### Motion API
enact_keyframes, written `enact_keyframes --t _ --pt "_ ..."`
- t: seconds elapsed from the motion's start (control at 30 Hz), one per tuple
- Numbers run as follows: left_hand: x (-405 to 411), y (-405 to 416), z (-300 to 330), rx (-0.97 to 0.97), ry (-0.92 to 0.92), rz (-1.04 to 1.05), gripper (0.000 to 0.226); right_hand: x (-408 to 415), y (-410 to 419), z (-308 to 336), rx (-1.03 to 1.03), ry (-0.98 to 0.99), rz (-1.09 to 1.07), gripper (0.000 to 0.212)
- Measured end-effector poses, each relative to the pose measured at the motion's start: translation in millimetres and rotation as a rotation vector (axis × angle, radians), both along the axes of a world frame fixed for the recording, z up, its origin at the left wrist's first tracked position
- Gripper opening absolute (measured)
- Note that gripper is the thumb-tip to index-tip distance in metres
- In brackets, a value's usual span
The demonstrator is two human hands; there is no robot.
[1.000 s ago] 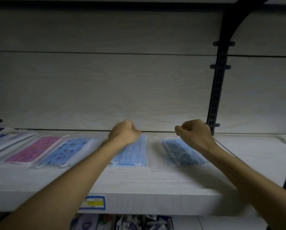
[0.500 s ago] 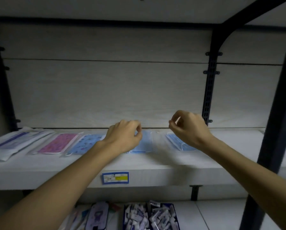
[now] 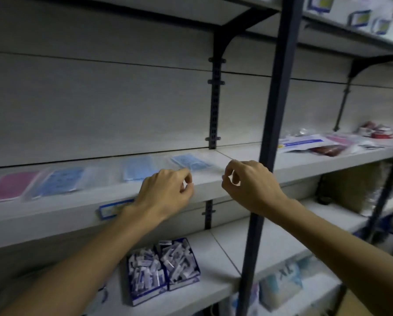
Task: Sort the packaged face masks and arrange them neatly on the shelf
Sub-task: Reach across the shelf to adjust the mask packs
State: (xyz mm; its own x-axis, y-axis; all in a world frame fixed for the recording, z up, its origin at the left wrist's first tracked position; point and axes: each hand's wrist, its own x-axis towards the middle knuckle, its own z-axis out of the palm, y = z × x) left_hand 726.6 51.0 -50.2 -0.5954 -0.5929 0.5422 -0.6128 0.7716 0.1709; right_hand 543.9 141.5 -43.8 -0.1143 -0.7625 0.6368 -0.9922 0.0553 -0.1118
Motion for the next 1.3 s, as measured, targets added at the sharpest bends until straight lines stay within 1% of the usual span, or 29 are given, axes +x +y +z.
enact_keyframes --t 0.17,0.27,0.4,0.53,0.77,0.93,1.2,1.3 --pt "-56 32 4 -0.027 0.004 -0.151 0.015 -38 49 -1 0.033 0.027 -0.087 0.017" --pt "-96 49 6 -0.060 -0.003 -0.223 0.015 -68 71 -2 0.044 0.030 -0.149 0.020" --pt "-155 68 8 -0.098 -0.017 -0.276 0.016 -122 95 3 0.071 0.015 -0.202 0.026" --pt "-219 84 15 -0.106 -0.016 -0.298 0.019 -185 117 14 0.087 0.012 -0.217 0.027" --pt "-329 105 12 -0.102 -0.037 -0.267 0.018 -299 151 10 0.126 0.014 -0.251 0.025" --pt "-392 109 6 -0.067 -0.087 -0.241 0.019 -371 162 1 0.145 -0.017 -0.273 0.018" --pt "-483 81 7 -0.071 -0.144 -0.195 0.019 -476 155 -19 0.152 -0.072 -0.287 0.014" --pt "-519 66 7 -0.067 -0.119 -0.187 0.017 -516 141 -19 0.153 -0.093 -0.291 0.015"
